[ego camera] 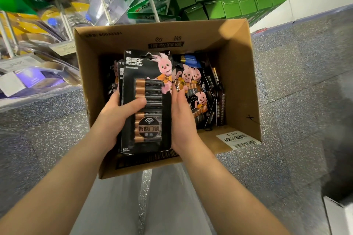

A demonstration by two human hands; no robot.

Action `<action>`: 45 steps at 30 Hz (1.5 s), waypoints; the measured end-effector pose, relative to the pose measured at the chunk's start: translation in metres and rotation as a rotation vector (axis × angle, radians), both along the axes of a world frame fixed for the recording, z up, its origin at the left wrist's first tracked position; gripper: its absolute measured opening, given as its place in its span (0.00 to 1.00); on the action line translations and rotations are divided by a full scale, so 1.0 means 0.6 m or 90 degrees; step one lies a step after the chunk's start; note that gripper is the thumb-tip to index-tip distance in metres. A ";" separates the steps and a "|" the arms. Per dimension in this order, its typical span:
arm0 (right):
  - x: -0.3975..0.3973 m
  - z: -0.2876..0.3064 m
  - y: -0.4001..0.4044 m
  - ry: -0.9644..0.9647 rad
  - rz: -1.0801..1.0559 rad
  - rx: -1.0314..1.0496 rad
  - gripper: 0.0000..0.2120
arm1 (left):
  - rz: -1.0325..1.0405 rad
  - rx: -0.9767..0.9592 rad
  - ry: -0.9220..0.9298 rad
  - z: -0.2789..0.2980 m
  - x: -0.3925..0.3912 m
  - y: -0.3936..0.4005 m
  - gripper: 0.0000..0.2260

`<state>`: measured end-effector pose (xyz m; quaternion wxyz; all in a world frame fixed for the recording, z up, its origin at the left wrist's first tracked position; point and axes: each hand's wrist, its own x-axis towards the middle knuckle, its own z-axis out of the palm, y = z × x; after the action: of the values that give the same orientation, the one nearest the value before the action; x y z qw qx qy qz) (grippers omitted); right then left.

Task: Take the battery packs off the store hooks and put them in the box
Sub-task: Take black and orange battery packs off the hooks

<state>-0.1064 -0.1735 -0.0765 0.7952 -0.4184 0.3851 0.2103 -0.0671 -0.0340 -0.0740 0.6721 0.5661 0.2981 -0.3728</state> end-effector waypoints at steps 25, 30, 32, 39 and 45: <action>0.189 -0.142 -0.147 0.295 -0.150 -0.350 0.11 | 0.015 0.029 0.057 -0.019 0.002 -0.014 0.29; 0.129 -0.092 -0.159 0.219 -0.141 -0.368 0.11 | 0.018 0.029 0.043 -0.016 0.005 -0.019 0.27; 0.087 -0.066 -0.160 0.174 -0.135 -0.366 0.11 | 0.027 0.019 0.032 -0.009 0.008 -0.025 0.23; 0.004 0.074 -0.129 0.008 -0.163 -0.312 0.10 | 0.015 -0.015 -0.055 0.060 0.026 -0.037 0.21; 0.005 0.264 -0.080 -0.194 -0.201 -0.308 0.12 | -0.011 -0.056 -0.228 0.215 0.059 0.000 0.29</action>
<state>-0.1036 -0.2216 0.0820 0.7442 -0.5571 0.3602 -0.0781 -0.0316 -0.0340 0.0549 0.7355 0.5956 0.1525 -0.2845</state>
